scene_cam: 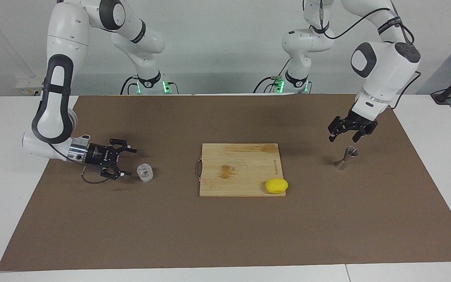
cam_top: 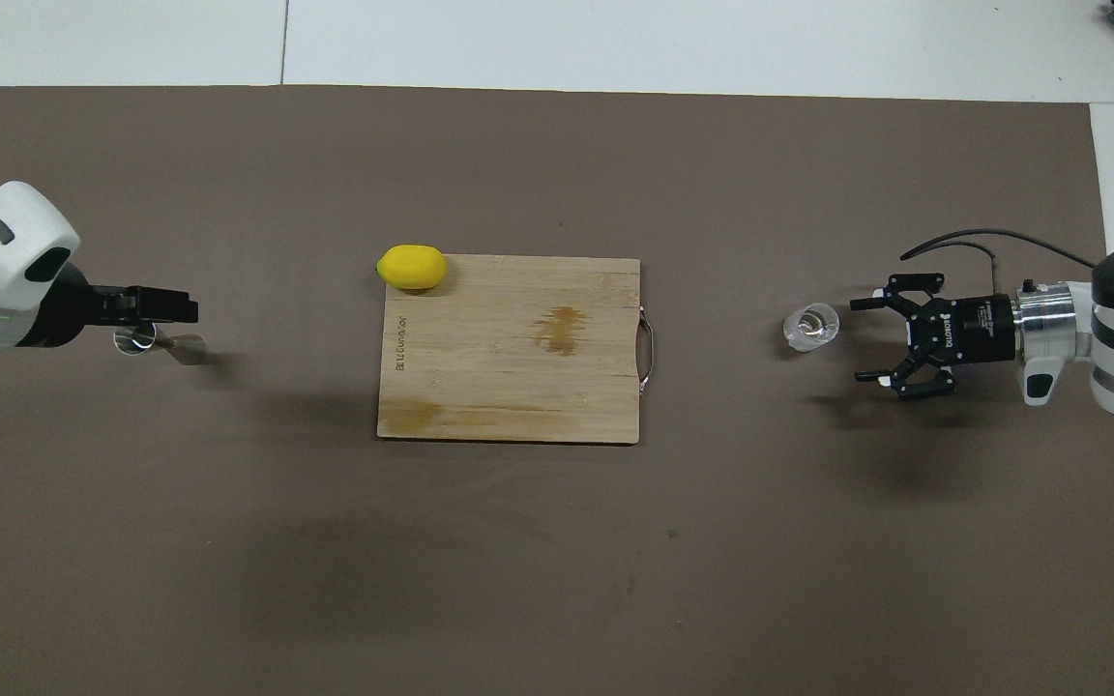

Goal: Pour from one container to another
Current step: 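Move the left gripper to the dark cup while the right gripper reaches the clear cup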

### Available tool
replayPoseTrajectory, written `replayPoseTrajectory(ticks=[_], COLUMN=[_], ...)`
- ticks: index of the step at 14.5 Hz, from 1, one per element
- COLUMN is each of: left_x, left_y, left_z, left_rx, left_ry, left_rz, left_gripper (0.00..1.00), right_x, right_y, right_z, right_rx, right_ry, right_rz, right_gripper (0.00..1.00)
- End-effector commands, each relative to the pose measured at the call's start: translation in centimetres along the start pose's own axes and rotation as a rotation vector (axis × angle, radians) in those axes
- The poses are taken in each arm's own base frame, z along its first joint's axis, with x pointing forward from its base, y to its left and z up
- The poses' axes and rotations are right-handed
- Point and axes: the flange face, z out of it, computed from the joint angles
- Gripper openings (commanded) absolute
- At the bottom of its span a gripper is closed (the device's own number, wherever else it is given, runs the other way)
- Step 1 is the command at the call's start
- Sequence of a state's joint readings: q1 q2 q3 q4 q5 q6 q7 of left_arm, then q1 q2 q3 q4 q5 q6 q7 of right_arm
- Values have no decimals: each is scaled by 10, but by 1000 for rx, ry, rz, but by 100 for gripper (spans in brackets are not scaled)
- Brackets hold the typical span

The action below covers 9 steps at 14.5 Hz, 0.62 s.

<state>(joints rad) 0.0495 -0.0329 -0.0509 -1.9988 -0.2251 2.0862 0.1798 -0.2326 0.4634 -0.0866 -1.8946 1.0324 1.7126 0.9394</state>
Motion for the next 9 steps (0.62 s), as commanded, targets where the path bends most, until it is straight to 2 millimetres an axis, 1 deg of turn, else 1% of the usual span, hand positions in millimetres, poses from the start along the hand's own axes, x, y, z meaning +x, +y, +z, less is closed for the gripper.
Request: replayPoseTrajectory(ticks=[1, 3, 5, 7, 8, 9], left_x=[-3, -8, -11, -12, -16, -19], left_y=[-26, -47, -80, -110, -121, -131], left_z=[-10, -15, -18, -7, -7, -2], left_rx=[-65, -156, -229, -281, -294, -316], left_ry=[12, 33, 109, 164, 188, 193], left_rz=[80, 135, 267, 356, 384, 415], left_gripper=[100, 100, 100, 100, 100, 100], right_x=[1, 2, 9, 15, 14, 15], right_y=[-4, -5, -6, -7, -8, -8], right_z=[1, 11, 18, 23, 25, 26], right_rx=[41, 28, 20, 12, 8, 8], right_ry=[-21, -27, -29, -32, -34, -35], right_rz=[-11, -21, -43, -41, -44, -49], right_gripper=[100, 100, 100, 100, 100, 100])
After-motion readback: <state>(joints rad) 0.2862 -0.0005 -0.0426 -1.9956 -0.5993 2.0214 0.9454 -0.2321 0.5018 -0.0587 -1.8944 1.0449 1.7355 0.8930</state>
